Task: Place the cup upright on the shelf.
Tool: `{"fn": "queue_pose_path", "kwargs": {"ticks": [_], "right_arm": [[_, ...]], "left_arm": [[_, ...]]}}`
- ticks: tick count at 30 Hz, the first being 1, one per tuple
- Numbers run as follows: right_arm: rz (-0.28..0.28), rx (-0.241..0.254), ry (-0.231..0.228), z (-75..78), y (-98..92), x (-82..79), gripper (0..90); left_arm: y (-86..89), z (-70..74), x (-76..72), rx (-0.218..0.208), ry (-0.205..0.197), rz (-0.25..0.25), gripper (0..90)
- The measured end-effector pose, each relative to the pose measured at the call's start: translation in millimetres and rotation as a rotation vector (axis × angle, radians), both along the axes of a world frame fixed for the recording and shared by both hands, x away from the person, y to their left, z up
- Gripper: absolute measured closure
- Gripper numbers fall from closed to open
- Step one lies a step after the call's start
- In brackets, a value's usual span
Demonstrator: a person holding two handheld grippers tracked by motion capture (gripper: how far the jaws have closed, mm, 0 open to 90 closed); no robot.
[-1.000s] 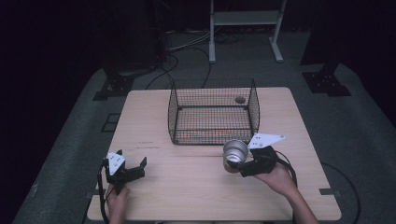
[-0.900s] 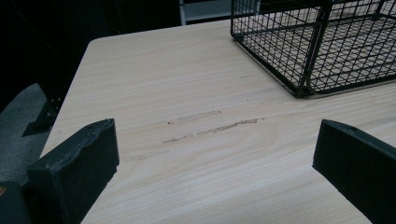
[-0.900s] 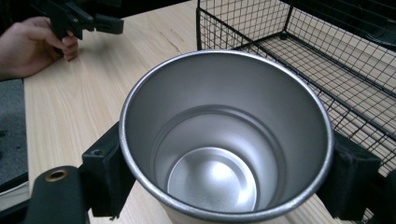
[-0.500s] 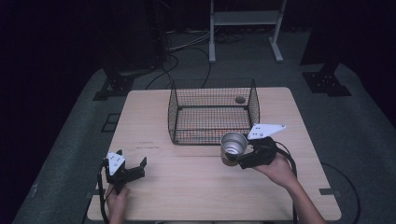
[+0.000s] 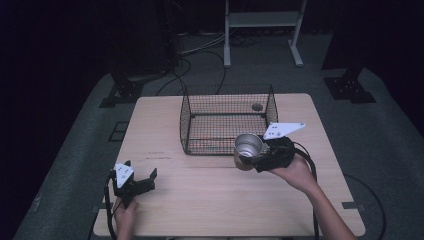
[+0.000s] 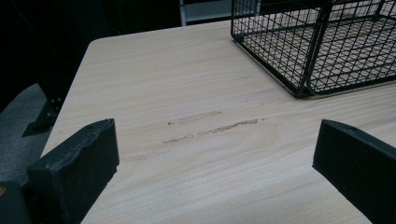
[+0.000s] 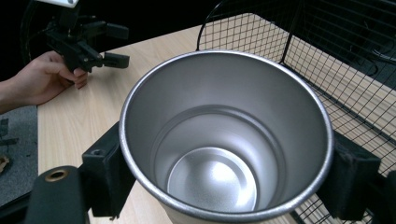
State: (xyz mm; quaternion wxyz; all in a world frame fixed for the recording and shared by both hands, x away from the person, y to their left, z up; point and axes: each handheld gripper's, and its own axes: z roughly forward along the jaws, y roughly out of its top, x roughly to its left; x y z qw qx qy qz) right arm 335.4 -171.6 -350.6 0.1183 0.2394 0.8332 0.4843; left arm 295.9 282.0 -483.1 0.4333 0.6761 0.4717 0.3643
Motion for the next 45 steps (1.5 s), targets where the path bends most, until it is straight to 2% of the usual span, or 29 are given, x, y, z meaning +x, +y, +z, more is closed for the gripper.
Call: {"fn": "queue_pose_path", "kwargs": {"ticks": [12,21,26,45], "right_arm": [[0.006,0.003,-0.021,22.2,7.2,14.8,18.1],[-0.002,0.021,-0.016,31.0,7.6,28.1,18.1],[-0.006,0.003,-0.007,36.1,11.4,38.1,18.1],[-0.011,-0.011,0.012,40.6,24.9,63.7,18.1]], "left_arm": [[0.6,-0.2,0.5,-0.006,-0.003,0.003,0.0],[0.4,-0.4,0.6,-0.006,-0.007,0.002,0.0],[-0.2,-0.4,0.3,-0.005,-0.006,0.0,0.0],[0.3,-0.4,0.5,-0.005,-0.008,0.001,0.0]]}}
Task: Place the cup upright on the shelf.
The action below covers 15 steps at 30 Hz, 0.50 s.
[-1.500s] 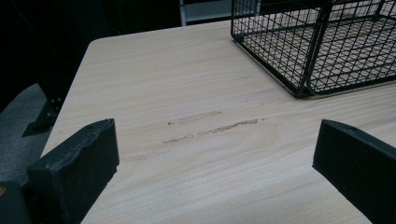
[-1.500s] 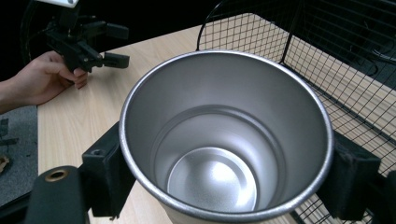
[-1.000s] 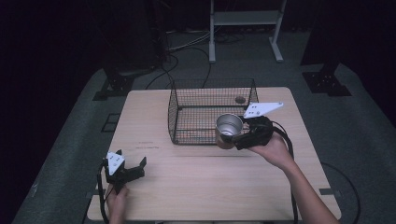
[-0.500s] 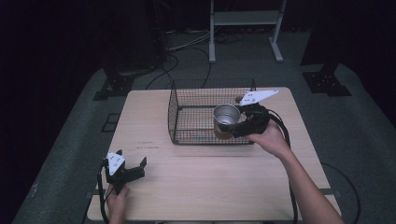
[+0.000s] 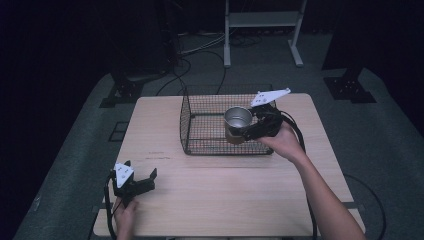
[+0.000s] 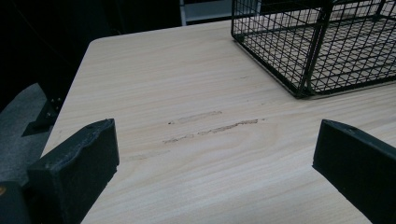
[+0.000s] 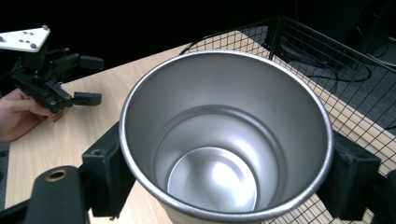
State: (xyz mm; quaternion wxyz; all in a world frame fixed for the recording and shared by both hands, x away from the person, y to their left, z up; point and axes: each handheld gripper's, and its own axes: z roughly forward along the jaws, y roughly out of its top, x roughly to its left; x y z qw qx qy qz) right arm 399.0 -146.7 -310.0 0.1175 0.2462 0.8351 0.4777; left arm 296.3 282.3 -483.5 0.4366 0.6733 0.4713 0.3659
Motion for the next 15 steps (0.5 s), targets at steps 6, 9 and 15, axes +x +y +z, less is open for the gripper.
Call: {"fn": "queue_pose_path", "kwargs": {"ticks": [6,9,15], "right_arm": [[-0.011,-0.001,-0.001,4.3,2.2,8.1,18.1],[-0.01,-0.001,-0.003,5.9,3.2,10.4,18.1],[-0.013,-0.01,0.001,8.2,6.4,15.5,18.1]], "left_arm": [[0.1,0.0,0.0,-0.001,-0.001,0.0,0.0],[0.2,0.0,0.1,-0.002,-0.001,0.001,0.0],[0.2,-0.1,0.1,-0.002,-0.002,0.001,0.0]]}}
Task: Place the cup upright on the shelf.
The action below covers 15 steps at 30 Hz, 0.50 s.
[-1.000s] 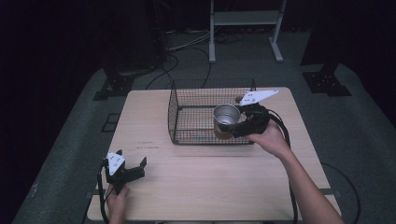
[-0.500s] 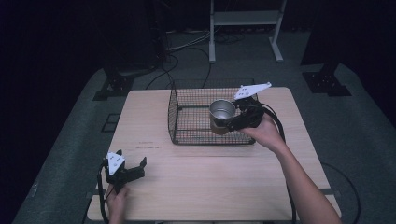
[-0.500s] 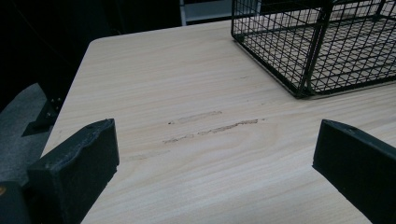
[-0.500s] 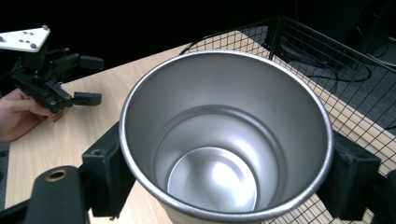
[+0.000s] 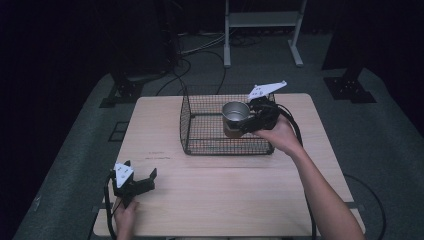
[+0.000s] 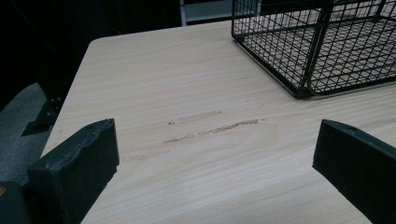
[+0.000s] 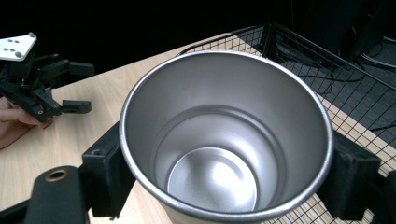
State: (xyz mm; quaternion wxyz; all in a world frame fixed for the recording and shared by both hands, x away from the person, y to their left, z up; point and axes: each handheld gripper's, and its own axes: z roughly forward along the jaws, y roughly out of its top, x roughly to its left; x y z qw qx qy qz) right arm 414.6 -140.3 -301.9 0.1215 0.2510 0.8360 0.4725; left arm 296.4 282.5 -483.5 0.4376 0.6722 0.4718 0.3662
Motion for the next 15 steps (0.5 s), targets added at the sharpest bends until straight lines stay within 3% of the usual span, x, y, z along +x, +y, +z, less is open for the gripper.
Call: {"fn": "queue_pose_path", "kwargs": {"ticks": [15], "right_arm": [[-0.02,0.003,0.002,4.3,7.6,17.7,18.1]], "left_arm": [[1.0,0.3,-0.3,-0.007,0.003,-0.003,0.0]]}}
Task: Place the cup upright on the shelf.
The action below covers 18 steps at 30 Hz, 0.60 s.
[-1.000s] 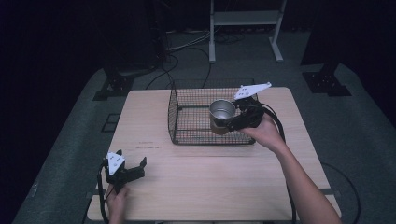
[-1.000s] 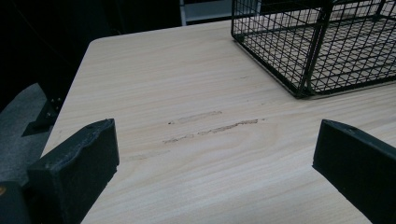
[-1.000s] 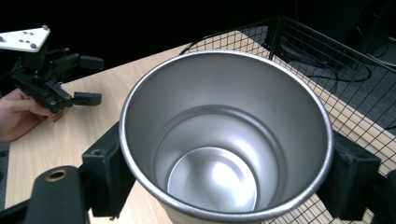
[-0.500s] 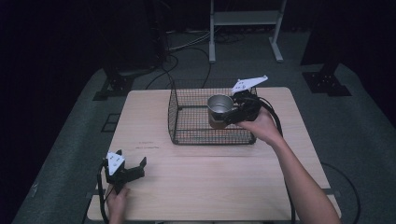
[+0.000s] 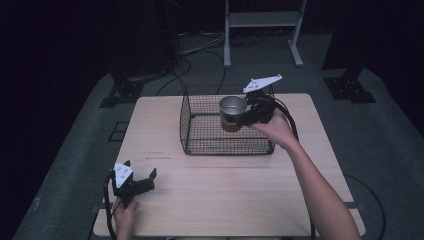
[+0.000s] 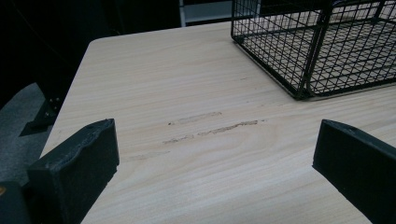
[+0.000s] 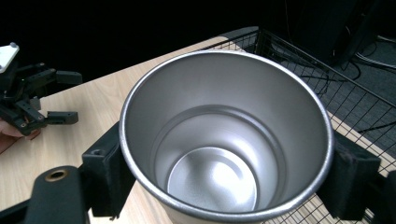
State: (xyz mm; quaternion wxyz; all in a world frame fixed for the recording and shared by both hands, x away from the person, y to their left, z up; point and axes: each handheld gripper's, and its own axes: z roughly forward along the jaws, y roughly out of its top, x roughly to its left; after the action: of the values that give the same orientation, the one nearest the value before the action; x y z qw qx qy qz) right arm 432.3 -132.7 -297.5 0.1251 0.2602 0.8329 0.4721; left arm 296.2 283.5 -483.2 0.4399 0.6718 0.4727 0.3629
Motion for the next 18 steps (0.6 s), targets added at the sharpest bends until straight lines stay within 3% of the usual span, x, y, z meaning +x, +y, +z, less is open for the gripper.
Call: {"fn": "queue_pose_path", "kwargs": {"ticks": [18], "right_arm": [[-0.012,-0.024,0.017,0.3,15.6,26.5,18.1]], "left_arm": [[0.4,0.0,-0.3,-0.011,0.001,0.002,0.0]]}}
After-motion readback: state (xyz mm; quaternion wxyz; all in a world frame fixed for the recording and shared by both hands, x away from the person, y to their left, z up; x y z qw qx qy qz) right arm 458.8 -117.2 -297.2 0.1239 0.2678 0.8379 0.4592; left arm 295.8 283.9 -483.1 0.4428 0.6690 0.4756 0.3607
